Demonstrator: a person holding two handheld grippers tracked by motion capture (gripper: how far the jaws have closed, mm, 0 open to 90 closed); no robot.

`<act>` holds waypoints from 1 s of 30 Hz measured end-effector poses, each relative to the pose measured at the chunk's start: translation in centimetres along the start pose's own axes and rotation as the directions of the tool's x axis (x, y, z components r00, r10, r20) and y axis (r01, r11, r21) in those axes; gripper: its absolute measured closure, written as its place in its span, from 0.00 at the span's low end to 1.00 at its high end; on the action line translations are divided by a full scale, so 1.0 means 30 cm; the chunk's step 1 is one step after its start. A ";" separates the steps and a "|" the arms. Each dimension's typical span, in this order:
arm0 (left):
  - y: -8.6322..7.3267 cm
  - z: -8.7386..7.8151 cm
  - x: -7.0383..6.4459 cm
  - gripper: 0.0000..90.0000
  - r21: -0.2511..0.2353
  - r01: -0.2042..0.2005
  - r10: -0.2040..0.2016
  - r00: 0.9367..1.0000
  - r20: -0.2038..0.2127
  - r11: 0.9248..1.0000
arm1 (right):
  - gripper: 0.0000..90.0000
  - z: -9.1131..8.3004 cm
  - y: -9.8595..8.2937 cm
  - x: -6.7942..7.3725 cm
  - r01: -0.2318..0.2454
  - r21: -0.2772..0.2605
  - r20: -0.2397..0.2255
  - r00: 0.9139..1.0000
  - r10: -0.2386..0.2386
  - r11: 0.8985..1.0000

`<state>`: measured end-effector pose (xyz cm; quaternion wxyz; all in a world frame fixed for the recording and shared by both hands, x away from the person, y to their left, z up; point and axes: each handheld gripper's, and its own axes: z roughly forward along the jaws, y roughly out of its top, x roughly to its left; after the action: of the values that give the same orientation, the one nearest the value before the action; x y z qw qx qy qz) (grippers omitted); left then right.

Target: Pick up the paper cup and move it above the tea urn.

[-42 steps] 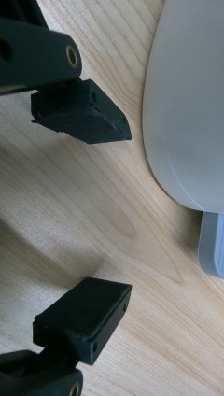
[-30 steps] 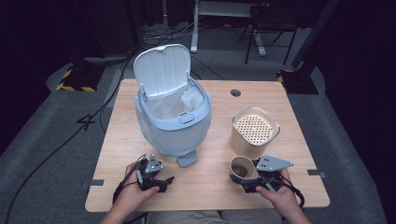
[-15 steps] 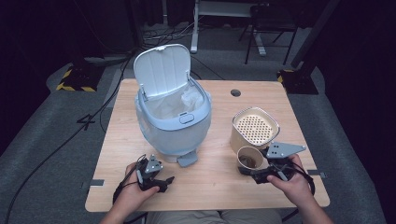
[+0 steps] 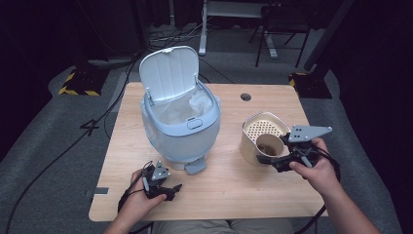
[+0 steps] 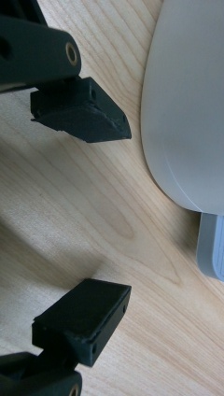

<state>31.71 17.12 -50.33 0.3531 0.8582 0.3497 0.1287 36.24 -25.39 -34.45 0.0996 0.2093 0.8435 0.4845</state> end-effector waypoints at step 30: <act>0.000 0.000 0.000 0.24 0.000 0.000 0.000 1.000 0.000 1.000 | 0.31 -0.023 0.110 -0.263 -0.029 -0.036 0.152 0.988 0.035 0.999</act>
<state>31.71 17.12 -50.33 0.3532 0.8582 0.3496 0.1288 43.88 -28.00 -31.54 0.1595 0.2576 0.8217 0.4827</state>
